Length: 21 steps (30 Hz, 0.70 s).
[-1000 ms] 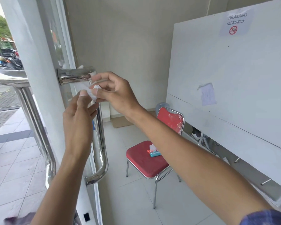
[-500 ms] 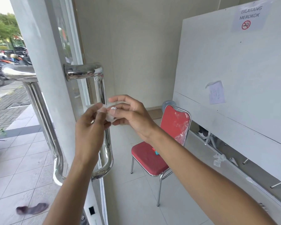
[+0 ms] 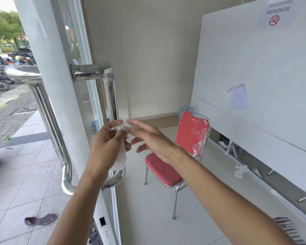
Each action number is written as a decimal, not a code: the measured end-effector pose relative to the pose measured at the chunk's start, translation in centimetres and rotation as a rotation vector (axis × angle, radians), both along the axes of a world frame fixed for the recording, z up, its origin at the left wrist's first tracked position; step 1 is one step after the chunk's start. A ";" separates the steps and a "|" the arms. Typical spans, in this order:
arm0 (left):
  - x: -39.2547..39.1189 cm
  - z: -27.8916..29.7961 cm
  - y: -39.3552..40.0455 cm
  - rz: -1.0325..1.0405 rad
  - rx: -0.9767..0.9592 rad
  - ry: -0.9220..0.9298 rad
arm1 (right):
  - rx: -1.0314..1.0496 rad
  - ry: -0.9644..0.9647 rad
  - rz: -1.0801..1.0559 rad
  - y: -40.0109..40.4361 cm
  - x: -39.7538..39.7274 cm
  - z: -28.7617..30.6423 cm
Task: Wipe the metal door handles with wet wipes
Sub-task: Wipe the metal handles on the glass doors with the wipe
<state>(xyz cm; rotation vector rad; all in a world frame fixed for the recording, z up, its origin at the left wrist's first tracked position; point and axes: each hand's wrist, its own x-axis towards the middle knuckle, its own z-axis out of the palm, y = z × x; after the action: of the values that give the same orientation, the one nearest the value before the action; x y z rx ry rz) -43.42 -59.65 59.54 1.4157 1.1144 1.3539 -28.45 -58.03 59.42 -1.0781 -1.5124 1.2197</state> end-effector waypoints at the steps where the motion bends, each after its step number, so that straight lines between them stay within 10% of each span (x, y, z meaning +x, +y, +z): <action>1: 0.0 -0.2 -0.1 -0.002 -0.014 0.013 | -0.005 -0.027 0.037 -0.1 -0.1 -0.4; 21: -10.2 -5.8 -0.2 -0.384 -0.111 0.273 | 0.012 0.090 -0.112 -4.6 -6.6 -7.3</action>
<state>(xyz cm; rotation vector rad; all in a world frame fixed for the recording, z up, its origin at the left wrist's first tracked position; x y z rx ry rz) -53.62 -59.88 53.77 1.6642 1.0042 0.8343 -35.00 -62.63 52.07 -1.0709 -1.3713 1.1646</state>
